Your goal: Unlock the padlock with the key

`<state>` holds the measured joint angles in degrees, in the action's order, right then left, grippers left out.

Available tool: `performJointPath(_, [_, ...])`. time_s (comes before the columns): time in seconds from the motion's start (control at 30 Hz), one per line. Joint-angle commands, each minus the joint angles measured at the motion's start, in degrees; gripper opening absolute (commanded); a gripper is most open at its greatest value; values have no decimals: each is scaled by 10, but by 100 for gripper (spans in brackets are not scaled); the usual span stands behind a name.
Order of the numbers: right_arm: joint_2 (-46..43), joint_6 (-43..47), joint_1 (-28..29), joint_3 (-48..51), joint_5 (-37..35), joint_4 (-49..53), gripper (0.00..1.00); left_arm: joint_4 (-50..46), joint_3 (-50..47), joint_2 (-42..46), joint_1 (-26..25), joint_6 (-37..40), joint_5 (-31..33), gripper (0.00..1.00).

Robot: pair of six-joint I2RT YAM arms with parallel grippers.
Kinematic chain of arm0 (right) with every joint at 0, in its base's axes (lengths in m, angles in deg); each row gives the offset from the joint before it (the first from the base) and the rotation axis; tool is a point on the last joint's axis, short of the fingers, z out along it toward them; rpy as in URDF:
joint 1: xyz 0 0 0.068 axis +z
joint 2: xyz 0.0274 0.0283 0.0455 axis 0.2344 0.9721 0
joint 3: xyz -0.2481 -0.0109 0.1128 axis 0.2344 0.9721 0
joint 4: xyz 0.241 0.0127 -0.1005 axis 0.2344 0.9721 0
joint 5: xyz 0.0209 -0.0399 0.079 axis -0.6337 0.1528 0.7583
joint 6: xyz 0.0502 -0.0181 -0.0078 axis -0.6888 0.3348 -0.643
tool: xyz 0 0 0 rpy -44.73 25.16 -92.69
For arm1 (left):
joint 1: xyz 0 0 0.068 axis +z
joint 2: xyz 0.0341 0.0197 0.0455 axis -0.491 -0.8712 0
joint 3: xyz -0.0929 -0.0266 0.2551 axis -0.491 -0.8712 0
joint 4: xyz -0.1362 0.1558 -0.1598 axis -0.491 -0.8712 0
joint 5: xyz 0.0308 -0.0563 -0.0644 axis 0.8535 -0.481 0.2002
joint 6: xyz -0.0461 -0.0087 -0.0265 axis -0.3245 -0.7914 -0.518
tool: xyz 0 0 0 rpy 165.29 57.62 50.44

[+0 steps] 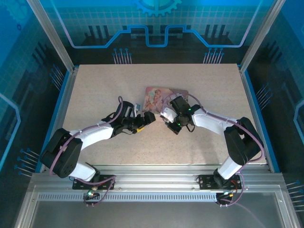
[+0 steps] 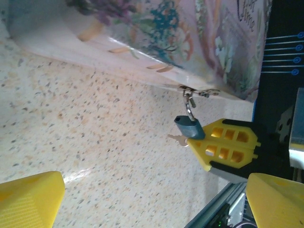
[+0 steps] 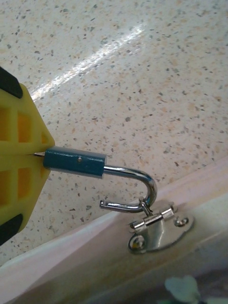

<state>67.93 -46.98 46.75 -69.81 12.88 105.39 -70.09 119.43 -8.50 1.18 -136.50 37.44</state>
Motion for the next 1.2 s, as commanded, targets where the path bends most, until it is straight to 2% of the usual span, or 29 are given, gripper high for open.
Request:
performJointPath(0.0, [2, 50, -7, -1, 8, 17, 5, -21, -18, 14, 8, 18, -12, 99])
performJointPath(0.33, [12, 110, -12, -6, -21, 23, 5, -26, -29, 27, 9, 29, -17, 99])
performJointPath(0.63, [26, 153, -30, -30, -16, 58, 5, -27, -32, 29, 11, 30, -18, 99])
performJointPath(1.17, [-8, 214, -42, -27, 13, 55, 5, -38, -36, 40, 11, 34, -24, 99])
